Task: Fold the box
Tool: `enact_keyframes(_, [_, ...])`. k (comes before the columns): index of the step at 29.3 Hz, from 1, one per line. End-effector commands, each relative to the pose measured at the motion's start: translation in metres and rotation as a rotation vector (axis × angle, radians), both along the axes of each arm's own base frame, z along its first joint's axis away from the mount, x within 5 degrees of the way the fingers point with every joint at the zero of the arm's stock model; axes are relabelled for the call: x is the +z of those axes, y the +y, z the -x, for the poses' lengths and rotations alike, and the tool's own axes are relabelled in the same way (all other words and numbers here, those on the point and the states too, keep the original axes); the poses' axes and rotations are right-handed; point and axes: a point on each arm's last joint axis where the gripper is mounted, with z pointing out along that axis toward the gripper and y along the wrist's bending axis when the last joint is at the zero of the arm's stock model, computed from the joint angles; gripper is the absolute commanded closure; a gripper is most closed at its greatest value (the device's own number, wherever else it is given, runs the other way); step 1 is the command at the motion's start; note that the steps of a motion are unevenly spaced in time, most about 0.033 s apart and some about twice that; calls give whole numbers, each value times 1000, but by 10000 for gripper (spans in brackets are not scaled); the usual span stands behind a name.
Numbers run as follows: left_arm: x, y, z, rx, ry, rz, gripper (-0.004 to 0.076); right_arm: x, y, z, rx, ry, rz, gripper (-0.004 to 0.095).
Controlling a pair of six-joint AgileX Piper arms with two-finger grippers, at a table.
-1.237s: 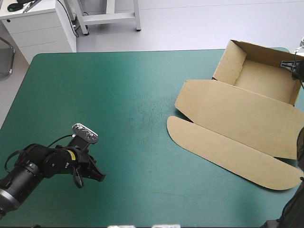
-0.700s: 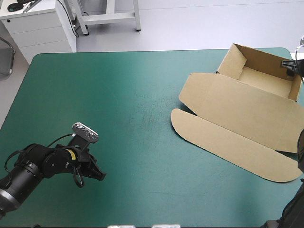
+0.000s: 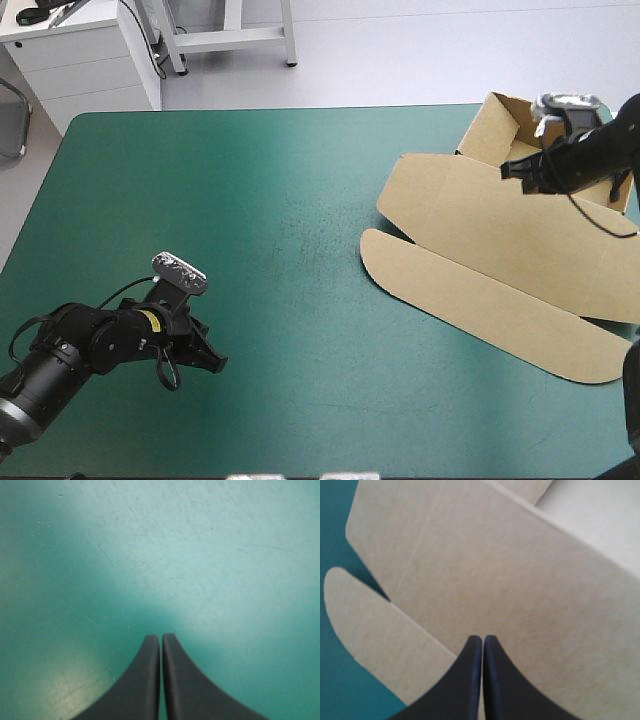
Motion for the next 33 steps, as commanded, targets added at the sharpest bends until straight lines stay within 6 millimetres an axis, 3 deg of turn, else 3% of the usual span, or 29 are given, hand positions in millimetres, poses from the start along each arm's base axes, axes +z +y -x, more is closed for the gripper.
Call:
enact_keyframes(1, [14, 0, 3, 3, -75, 40, 731, 11, 24, 45, 27, -159, 6, 913])
enact_keyframes(5, [16, 6, 17, 7, -128, 70, 731, -17, 40, 93, 66, -186, -7, 913])
enact_keyframes(9, [12, 15, 37, 7, -159, 88, 731, -42, 43, 144, 71, -214, -19, 913])
enact_keyframes(18, [-6, 31, 72, -20, -190, 61, 731, -86, 41, 224, 92, -279, 3, 913])
enact_keyframes(24, [-17, 35, 81, -18, -189, 71, 731, -103, 41, 254, 89, -343, 1, 913])
enact_keyframes(33, [-17, 34, 81, -17, -185, 80, 731, -95, 42, 270, 77, -470, -23, 913])
